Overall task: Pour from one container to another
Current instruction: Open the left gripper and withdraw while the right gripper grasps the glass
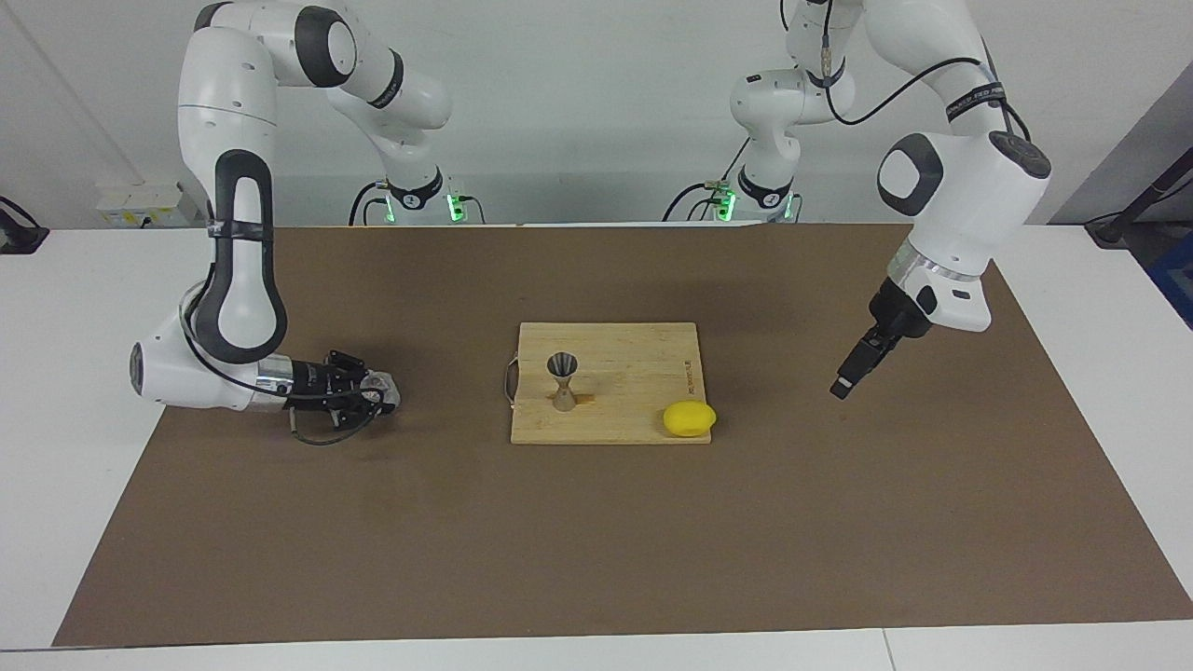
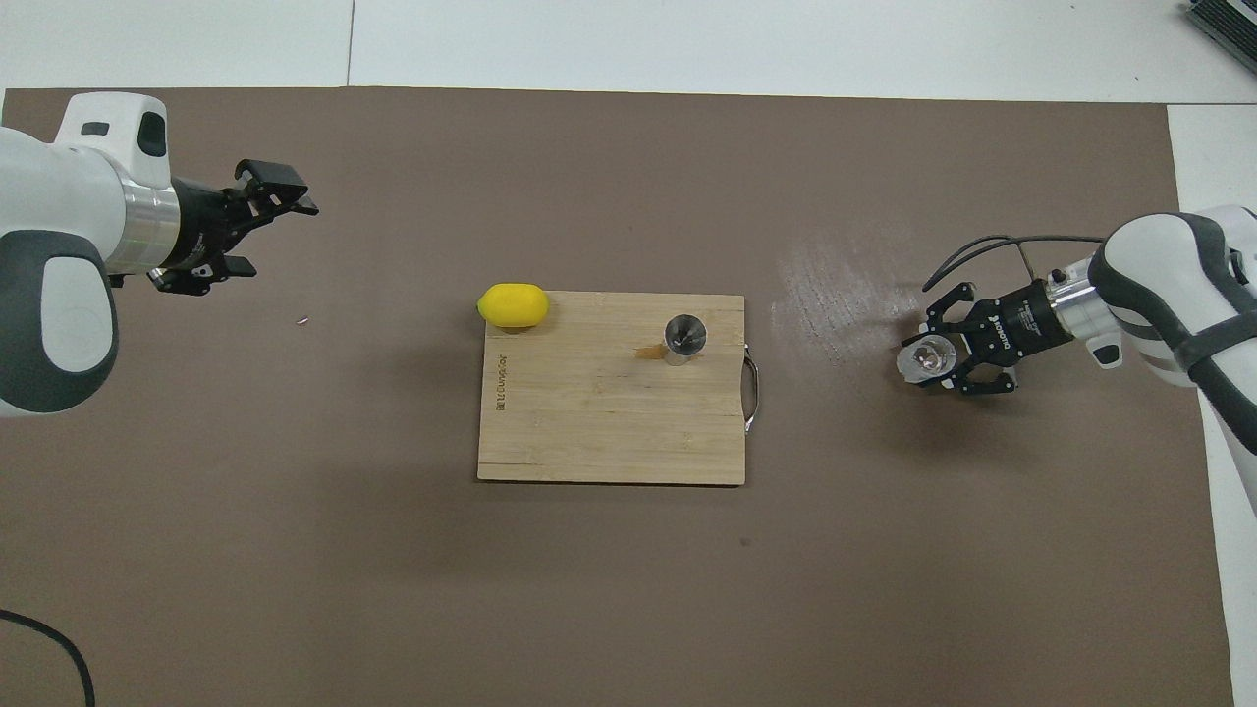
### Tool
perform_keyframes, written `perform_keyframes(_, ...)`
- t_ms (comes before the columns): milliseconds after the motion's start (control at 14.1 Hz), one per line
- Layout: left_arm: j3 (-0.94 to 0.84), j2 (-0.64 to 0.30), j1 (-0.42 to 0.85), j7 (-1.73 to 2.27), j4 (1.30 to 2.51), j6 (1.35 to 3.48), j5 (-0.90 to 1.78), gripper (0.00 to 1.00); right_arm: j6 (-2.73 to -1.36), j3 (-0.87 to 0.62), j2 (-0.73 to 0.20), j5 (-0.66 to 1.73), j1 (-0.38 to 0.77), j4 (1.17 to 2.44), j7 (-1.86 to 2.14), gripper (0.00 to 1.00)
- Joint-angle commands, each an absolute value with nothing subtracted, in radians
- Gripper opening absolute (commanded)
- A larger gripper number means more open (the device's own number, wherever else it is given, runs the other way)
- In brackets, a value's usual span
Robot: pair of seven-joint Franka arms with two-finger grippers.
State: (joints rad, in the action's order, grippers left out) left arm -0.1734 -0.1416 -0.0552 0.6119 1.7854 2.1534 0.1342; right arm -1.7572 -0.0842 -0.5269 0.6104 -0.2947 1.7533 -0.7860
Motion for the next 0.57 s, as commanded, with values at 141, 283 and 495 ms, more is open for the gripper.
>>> perform_keyframes(141, -0.181, -0.117, -0.112, 0.245, 1.709, 1.929, 0.021, 1.0, -1.775, -0.087, -0.425, 0.644, -0.269, 1.787, -0.934, 0.43)
perform_keyframes(283, -0.181, -0.071, -0.114, 0.119, 1.71, 1.847, -0.011, 1.0, -1.782, -0.087, -0.411, 0.647, -0.247, 1.787, -0.969, 0.41)
perform_keyframes(495, -0.183, -0.012, -0.101, 0.078, 1.709, 1.726, -0.038, 1.0, -1.795, -0.087, -0.408, 0.649, -0.247, 1.795, -0.971, 0.37)
